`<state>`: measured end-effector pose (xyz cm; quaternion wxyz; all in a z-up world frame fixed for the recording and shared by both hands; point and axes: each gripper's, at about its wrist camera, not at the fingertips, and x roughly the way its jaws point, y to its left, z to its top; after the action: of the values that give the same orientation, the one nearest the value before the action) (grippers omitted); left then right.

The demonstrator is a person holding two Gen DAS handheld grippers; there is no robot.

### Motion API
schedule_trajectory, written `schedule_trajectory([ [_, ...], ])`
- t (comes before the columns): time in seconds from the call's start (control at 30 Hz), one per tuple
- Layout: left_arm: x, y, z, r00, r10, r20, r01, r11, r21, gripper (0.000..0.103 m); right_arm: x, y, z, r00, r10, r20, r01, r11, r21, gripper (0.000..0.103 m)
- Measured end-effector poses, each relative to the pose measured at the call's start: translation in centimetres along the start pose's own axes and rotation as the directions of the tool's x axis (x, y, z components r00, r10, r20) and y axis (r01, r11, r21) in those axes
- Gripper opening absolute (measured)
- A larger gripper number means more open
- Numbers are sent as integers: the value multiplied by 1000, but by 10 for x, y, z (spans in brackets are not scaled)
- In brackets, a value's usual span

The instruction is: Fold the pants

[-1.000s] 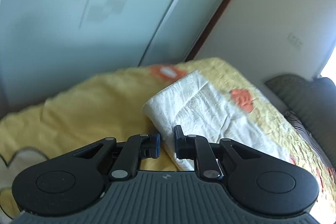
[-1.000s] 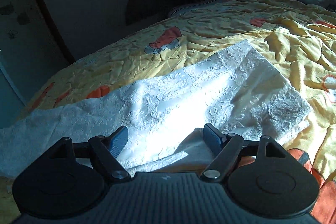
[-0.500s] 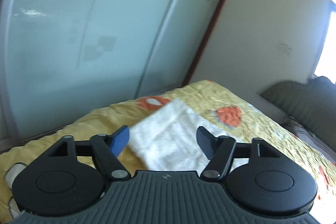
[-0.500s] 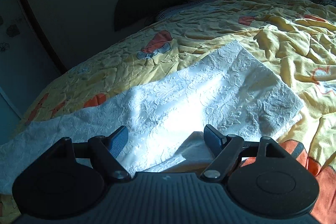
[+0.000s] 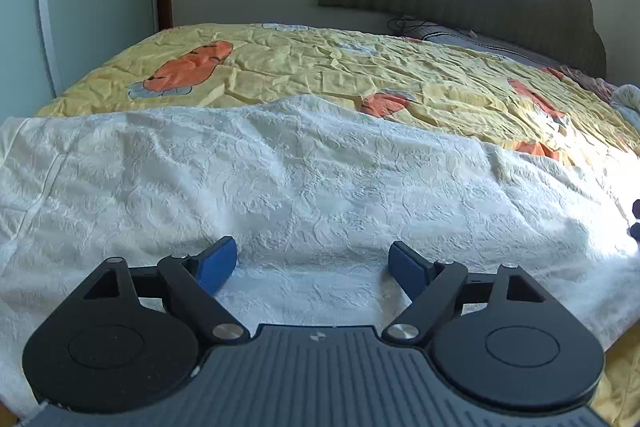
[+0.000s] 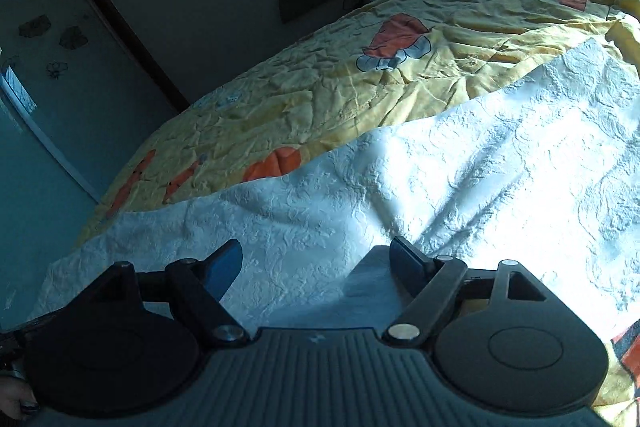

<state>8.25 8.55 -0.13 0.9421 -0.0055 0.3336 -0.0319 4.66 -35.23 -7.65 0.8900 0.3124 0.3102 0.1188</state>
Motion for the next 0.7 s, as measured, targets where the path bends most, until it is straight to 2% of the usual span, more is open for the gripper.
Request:
schedule_trajectory([
  [0.1, 3, -2, 0, 1000, -8, -8, 8, 1000, 11, 95, -32, -19, 5, 984, -158, 86, 154, 987, 51, 81],
  [0.13, 6, -4, 2, 1000, -14, -13, 14, 1000, 21, 100, -54, -33, 6, 971, -186, 151, 167, 978, 127, 82],
  [0.17, 9, -6, 3, 1000, -14, -18, 14, 999, 33, 102, -69, -44, 6, 966, -183, 183, 148, 971, 189, 82],
  [0.2, 8, -7, 3, 1000, -14, -21, 14, 999, 38, 103, -90, -63, 5, 961, -168, 220, 99, 951, 292, 82],
  [0.27, 8, -7, 3, 1000, -14, -20, 15, 999, 38, 103, -118, -87, -1, 957, -137, 255, 22, 913, 406, 82],
  [0.4, 8, -7, 3, 1000, -12, -17, 12, 999, 36, 103, -139, -125, -16, 966, -120, 230, -40, 808, 587, 82],
  [0.5, 8, -8, 3, 1000, -9, -16, 9, 999, 38, 103, -131, -143, -20, 973, -90, 211, -75, 744, 664, 82],
  [0.57, 8, -8, 3, 1000, -9, -16, 10, 999, 38, 103, -126, -145, -14, 974, -88, 210, -75, 746, 661, 83],
  [0.67, 7, -8, 2, 1000, -9, -13, 10, 999, 38, 103, -113, -138, -1, 982, -77, 174, -55, 758, 649, 92],
  [0.7, 7, -8, 2, 1000, -9, -13, 9, 999, 38, 103, -105, -132, 4, 987, -66, 145, -41, 777, 628, 97],
])
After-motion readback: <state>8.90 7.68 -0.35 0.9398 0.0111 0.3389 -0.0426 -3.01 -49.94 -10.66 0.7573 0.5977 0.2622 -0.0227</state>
